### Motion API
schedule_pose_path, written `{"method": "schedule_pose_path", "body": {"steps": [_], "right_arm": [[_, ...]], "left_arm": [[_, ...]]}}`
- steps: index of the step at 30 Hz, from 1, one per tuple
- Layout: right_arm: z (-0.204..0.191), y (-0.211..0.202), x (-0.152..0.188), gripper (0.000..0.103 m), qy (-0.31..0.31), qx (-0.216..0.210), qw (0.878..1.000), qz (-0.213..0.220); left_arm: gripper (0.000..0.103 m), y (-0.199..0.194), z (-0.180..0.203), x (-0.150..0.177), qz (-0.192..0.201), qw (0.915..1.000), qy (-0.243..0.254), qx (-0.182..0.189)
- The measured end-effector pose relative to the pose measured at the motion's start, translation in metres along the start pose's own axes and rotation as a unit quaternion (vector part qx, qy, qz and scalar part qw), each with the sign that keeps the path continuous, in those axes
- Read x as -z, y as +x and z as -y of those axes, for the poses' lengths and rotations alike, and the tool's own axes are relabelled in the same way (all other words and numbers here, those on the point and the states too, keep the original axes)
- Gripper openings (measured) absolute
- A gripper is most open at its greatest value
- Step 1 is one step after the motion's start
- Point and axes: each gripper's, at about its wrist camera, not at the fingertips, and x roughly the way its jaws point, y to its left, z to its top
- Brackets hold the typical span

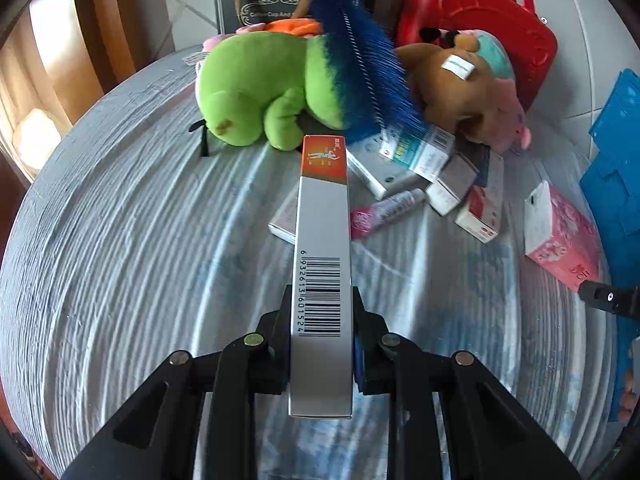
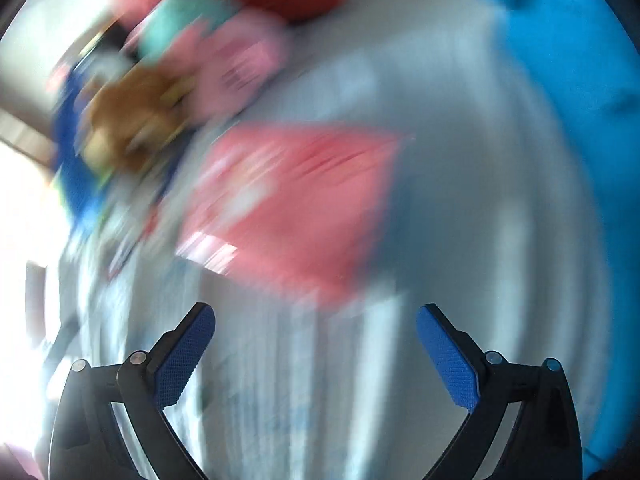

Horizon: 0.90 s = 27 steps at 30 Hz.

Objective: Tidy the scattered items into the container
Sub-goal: 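Grasp the long white barcode box with the left gripper while the right approaches the pink tissue pack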

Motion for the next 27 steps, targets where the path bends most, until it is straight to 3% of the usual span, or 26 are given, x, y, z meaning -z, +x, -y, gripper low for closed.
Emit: {"method": "schedule_pose_path", "body": {"steps": [3,7,12,18,21,24,27], "right_arm": [[-0.022,-0.007,0.008,0.103,-0.048,-0.03,0.998,0.012],[0.004,-0.031,0.002,0.103,-0.047,0.034,0.995,0.076],[0.04,-0.033,-0.01,0.099,-0.025,0.143,0.983,0.116],[0.057,-0.028,-0.009,0.099,-0.032,0.216,0.968,0.123],[0.063,-0.014,-0.009,0.097,-0.053,0.182,0.978,0.092],[0.03,-0.002,0.0,0.097,-0.116,0.082,0.988,0.063],[-0.01,-0.001,0.014,0.097,-0.186,0.004,0.981,0.052]], "left_arm": [[0.022,-0.003,0.02,0.012,-0.003,1.0,0.001,-0.001],[0.022,-0.004,0.038,0.024,-0.004,0.9999,-0.009,-0.007],[0.022,-0.004,0.052,0.036,-0.004,0.9993,-0.031,-0.02],[0.022,-0.01,0.078,0.049,-0.005,0.9991,-0.038,-0.02],[0.022,-0.014,0.088,0.053,-0.006,0.9991,-0.037,-0.021],[0.022,-0.018,0.091,0.054,-0.007,0.9988,-0.042,-0.025],[0.022,-0.019,0.086,0.052,-0.009,0.9981,-0.049,-0.037]]}}
